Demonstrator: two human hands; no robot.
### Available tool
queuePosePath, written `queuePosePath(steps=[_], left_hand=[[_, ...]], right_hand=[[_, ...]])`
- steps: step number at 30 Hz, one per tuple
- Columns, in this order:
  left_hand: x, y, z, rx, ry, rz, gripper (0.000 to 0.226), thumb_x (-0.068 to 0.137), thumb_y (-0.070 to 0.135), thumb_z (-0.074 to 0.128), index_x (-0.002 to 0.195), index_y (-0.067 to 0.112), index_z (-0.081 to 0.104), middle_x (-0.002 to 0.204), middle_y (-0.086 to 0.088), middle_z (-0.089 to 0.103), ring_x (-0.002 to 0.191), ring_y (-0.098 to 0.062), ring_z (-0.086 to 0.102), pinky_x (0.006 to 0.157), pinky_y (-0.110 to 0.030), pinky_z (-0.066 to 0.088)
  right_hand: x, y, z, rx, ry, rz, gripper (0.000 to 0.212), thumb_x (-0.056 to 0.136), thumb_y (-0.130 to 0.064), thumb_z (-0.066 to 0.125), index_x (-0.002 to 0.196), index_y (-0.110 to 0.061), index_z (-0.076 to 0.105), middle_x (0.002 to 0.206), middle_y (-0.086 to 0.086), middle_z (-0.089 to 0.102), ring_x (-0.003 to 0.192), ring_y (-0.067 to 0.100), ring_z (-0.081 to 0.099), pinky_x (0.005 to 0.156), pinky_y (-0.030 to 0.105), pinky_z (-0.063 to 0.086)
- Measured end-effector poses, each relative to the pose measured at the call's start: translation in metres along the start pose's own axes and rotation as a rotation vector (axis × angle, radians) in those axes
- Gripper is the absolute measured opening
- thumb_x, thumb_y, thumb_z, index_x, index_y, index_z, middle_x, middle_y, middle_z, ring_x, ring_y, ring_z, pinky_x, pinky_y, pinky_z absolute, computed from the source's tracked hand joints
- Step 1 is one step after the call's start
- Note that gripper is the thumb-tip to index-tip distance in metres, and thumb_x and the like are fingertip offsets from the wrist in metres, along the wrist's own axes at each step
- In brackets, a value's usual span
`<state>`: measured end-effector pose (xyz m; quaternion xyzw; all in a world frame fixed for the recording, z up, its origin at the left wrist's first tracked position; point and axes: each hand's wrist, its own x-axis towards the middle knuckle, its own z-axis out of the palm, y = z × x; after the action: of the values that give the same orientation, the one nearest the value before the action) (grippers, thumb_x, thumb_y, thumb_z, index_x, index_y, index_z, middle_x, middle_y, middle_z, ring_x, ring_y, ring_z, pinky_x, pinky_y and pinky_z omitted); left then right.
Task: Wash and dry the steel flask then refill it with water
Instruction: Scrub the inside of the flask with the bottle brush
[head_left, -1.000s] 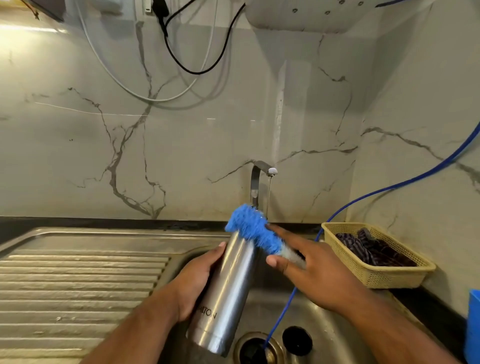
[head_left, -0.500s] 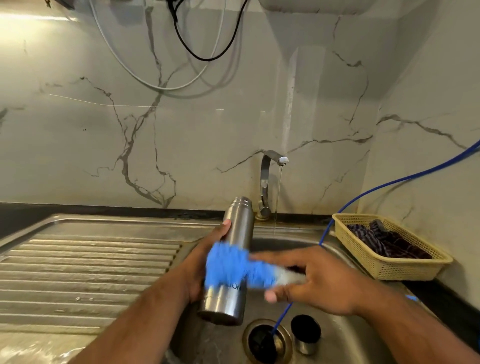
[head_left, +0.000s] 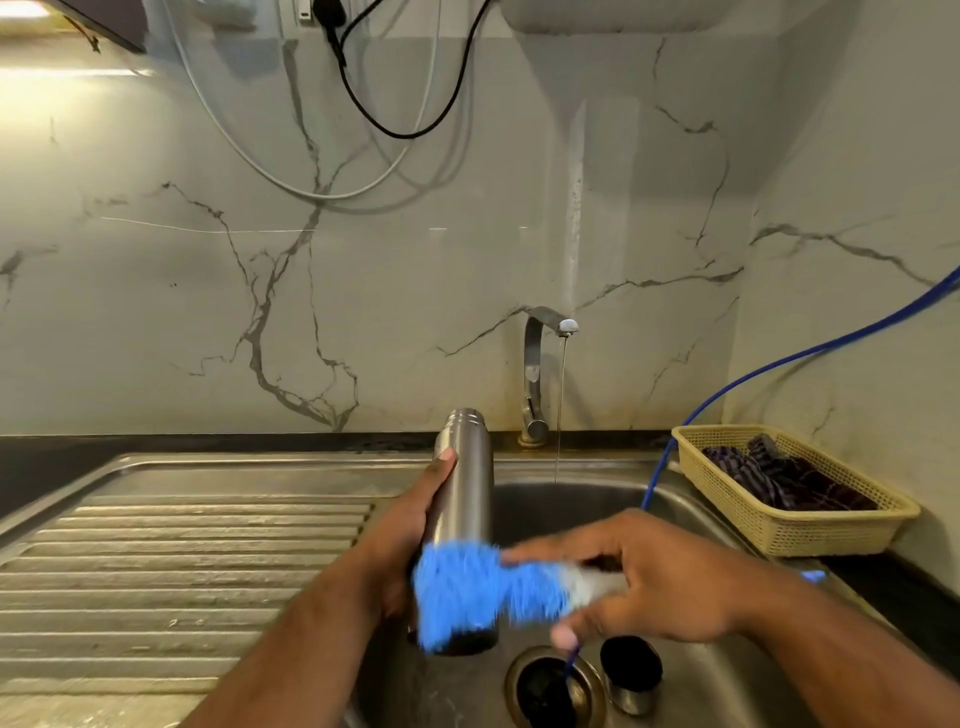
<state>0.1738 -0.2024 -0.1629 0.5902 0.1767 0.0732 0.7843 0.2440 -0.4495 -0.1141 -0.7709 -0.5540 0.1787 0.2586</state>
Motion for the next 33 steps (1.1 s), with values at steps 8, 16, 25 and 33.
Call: queuePosePath(steps=[8, 16, 25, 33], left_hand=[[0.001, -0.001, 0.0, -0.008, -0.077, 0.052, 0.087, 0.081, 0.08, 0.056, 0.135, 0.012, 0.055, 0.115, -0.029, 0.07, 0.1, -0.043, 0.071, 0.078, -0.046, 0.058], [-0.018, -0.002, 0.017, 0.253, -0.191, 0.115, 0.08, 0.086, 0.077, 0.045, 0.117, 0.006, 0.065, 0.107, -0.028, 0.073, 0.09, -0.042, 0.071, 0.085, -0.051, 0.06], [-0.011, -0.009, 0.024, 0.514, -0.077, 0.303, 0.058, 0.068, 0.042, 0.093, 0.117, 0.029, 0.064, 0.097, 0.004, 0.078, 0.089, -0.015, 0.075, 0.082, -0.034, 0.062], [-0.015, -0.005, 0.025, 0.537, -0.012, 0.383, 0.033, 0.08, 0.033, 0.085, 0.107, 0.031, 0.065, 0.089, 0.017, 0.077, 0.081, 0.001, 0.072, 0.066, -0.012, 0.053]], right_hand=[[-0.002, -0.002, 0.0, 0.015, -0.107, 0.001, 0.06, 0.088, -0.037, 0.078, 0.139, -0.055, 0.053, 0.139, -0.035, 0.054, 0.127, -0.015, 0.048, 0.109, 0.018, 0.037], [0.006, 0.029, -0.006, -0.087, 0.759, 0.111, 0.061, 0.084, -0.056, 0.074, 0.139, -0.06, 0.048, 0.123, -0.026, 0.066, 0.103, -0.023, 0.055, 0.085, 0.003, 0.045], [0.005, 0.039, -0.013, -0.297, 0.687, 0.065, 0.065, 0.086, -0.058, 0.071, 0.131, -0.081, 0.029, 0.103, -0.014, 0.062, 0.091, 0.003, 0.058, 0.082, 0.035, 0.054], [0.014, 0.04, 0.002, -0.274, 0.651, 0.031, 0.062, 0.089, -0.062, 0.063, 0.141, -0.072, 0.03, 0.124, -0.022, 0.059, 0.11, 0.002, 0.058, 0.091, 0.036, 0.055]])
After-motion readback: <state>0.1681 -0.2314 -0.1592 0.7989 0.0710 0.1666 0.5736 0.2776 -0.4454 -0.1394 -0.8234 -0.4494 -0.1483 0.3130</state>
